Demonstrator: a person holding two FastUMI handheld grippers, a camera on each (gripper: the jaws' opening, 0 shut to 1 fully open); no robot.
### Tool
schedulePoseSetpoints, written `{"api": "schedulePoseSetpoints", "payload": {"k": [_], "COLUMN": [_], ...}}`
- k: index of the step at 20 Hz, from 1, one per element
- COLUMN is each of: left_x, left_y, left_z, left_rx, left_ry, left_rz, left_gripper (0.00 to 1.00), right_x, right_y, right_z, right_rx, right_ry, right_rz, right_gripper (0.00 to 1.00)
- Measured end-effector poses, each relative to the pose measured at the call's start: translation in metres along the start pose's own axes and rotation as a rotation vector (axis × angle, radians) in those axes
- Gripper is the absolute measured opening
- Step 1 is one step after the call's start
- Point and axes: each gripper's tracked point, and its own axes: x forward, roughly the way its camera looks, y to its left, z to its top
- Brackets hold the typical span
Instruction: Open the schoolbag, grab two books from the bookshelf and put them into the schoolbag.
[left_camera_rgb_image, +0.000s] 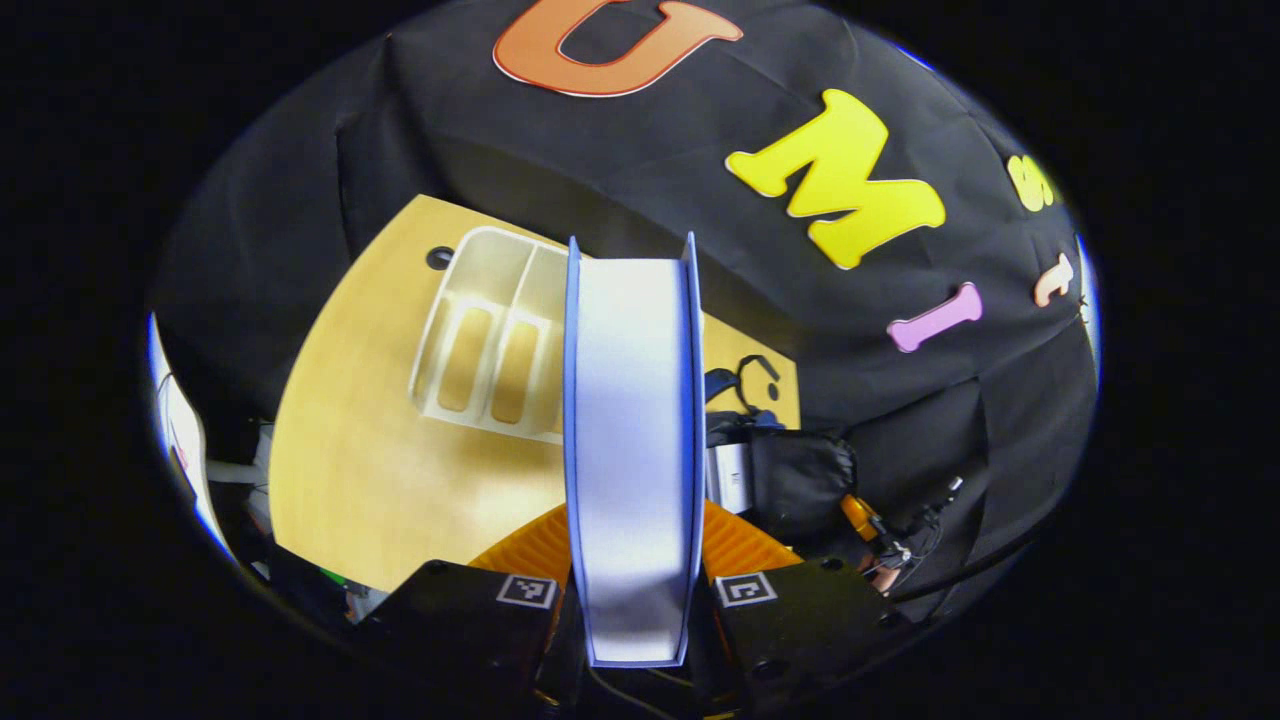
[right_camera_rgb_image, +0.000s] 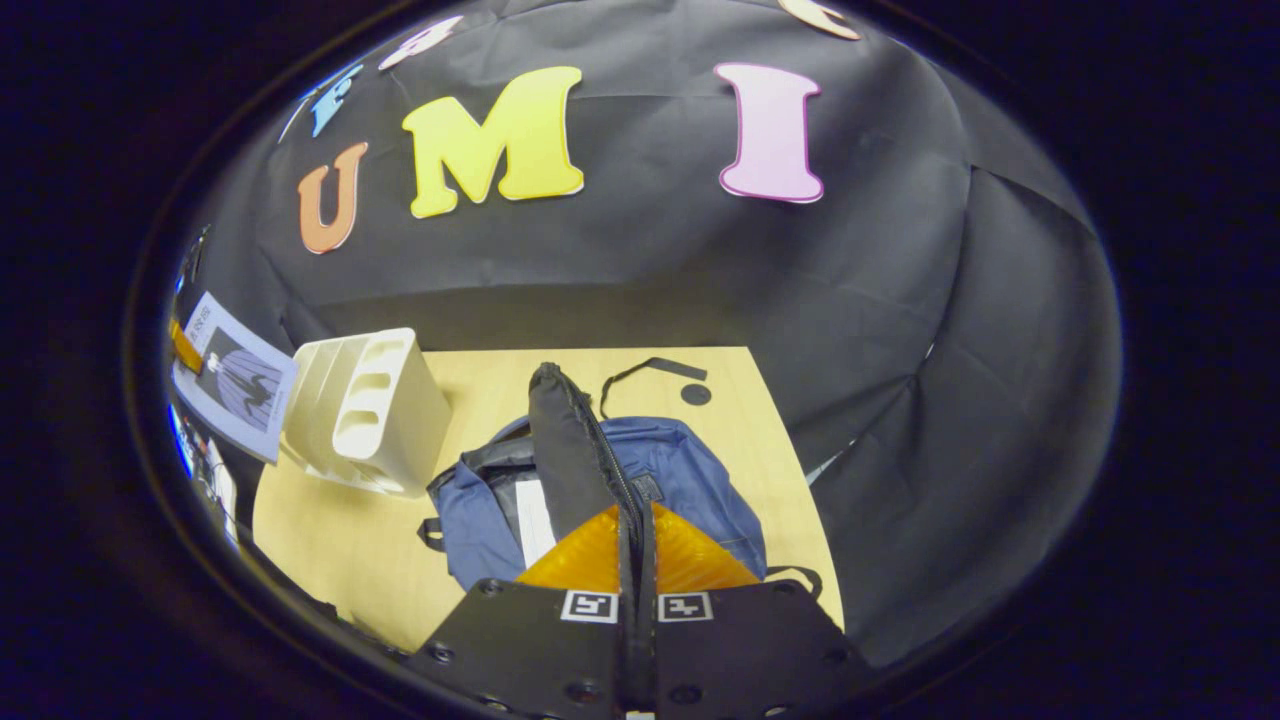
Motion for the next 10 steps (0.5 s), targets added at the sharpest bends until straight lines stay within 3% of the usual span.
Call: {"api": "schedulePoseSetpoints", "payload": {"k": [1, 6, 8, 10], "left_x": [0.004, 0.049, 0.070, 0.105], "left_y": [-0.012, -0.065, -0.079, -0.086], "left_z": [-0.004, -0.041, -0.057, -0.084], "left_rx": [-0.009, -0.046, -0.064, -0.030], "left_ry": [-0.010, -0.006, 0.012, 0.028], "left_rz": [-0.055, -0.284, -0.331, -0.318], "left_gripper": [0.41, 0.44, 0.44, 0.43], "right_x": [-0.001, 0.002, 0.001, 0.001], "right_y": [0.000, -0.001, 0.000, 0.001], "right_z": [-0.001, -0.004, -0.005, -0.003], "right_rx": [-0.002, -0.008, -0.009, -0.015], "right_ry": [0.002, 0.004, 0.006, 0.002], "right_rz": [-0.003, -0.013, -0.012, -0.011], "right_gripper": [0.00, 0.00, 0.00, 0.00]}}
